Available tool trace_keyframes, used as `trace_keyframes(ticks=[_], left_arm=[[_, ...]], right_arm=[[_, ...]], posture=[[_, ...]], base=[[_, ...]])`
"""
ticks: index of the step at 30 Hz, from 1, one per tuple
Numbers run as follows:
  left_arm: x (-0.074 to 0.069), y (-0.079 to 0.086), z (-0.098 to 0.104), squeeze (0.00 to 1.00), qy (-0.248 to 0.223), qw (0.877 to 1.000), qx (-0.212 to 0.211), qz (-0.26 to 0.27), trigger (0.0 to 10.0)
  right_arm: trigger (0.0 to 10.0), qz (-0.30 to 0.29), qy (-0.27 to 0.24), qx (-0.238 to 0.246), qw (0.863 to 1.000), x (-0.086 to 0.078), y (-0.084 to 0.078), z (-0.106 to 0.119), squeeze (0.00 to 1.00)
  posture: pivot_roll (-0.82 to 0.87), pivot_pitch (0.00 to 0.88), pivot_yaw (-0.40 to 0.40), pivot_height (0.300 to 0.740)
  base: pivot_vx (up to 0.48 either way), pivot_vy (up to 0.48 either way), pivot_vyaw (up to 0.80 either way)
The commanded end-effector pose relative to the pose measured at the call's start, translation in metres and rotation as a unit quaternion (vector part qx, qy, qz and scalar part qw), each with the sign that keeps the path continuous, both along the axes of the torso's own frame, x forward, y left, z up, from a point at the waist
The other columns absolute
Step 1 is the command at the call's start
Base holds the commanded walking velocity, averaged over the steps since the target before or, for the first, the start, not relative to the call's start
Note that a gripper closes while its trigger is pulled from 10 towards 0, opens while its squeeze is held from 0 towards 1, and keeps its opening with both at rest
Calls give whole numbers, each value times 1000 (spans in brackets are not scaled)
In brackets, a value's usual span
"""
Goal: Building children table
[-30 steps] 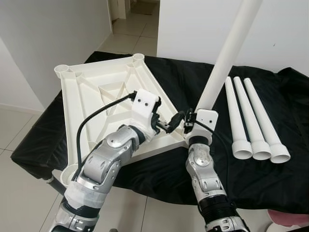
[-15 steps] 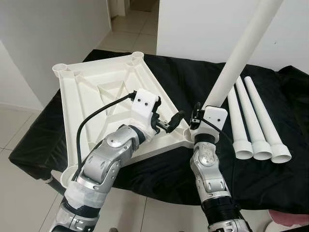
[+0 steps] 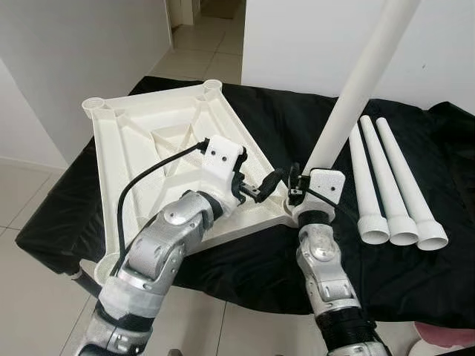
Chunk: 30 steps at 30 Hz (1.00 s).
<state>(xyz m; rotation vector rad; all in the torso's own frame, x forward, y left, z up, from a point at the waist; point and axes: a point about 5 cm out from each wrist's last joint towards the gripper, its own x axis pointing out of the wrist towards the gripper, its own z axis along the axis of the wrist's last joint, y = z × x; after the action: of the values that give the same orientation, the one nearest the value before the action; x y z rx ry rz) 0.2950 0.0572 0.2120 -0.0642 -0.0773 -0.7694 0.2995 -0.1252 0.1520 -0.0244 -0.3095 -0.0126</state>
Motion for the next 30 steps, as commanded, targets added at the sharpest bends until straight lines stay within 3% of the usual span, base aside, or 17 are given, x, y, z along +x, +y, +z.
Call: trace_keyframes(ticks=[1,2,8,9,10,11,13,15,19,25,29,30], left_arm=[[-3,-2,5,39,-15,998,-5,-66,10000],[-3,-2,9,1000,-14,997,-22,-77,10000],[-10,-8,30,1000,-30,987,-40,-155,10000],[-12,-10,35,796,-35,982,-45,-178,10000],[-13,-11,38,796,-38,979,-48,-194,10000],[-18,-14,43,0,-47,972,-45,-226,10000],[-25,-17,48,0,-60,960,-37,-272,10000],[-27,-18,50,0,-64,955,-34,-287,10000],[-34,-24,52,0,-92,938,15,-333,10000],[-37,-27,54,0,-96,923,39,-371,10000],[-37,-28,54,0,-99,919,48,-378,10000],[-35,-30,54,0,-96,917,50,-383,10000]], right_arm=[[10000,20,-10,6,1000,-1,0,6,0],[10000,29,-9,-6,1000,0,-2,7,0],[10000,99,13,-44,994,5,-9,13,0],[10000,121,17,-51,991,7,-10,15,0],[10000,135,20,-55,989,8,-11,16,0],[10000,161,28,-70,984,8,-11,18,0],[10000,212,47,-86,972,7,-9,20,0],[10000,235,56,-88,966,6,-9,20,0],[10000,315,93,-100,939,0,-7,19,0],[10000,330,108,-117,931,3,-9,21,0],[10000,338,111,-129,926,5,-9,21,0],[10000,349,115,-143,919,5,-8,21,0]], posture=[[-25,0,-15,740],[-28,0,-12,740],[-33,0,-7,740],[-38,0,-4,740],[-37,0,-3,740],[-40,0,-3,740],[-43,0,-5,740],[-43,0,-5,740],[-44,0,-8,740],[-49,0,-8,740],[-50,0,-6,740],[-51,0,-5,740]], base=[[0,0,0],[0,0,0],[0,0,0],[0,0,0],[0,0,0],[0,0,0],[0,0,0],[0,0,0],[0,0,0],[0,0,0],[0,0,0],[0,0,0]])
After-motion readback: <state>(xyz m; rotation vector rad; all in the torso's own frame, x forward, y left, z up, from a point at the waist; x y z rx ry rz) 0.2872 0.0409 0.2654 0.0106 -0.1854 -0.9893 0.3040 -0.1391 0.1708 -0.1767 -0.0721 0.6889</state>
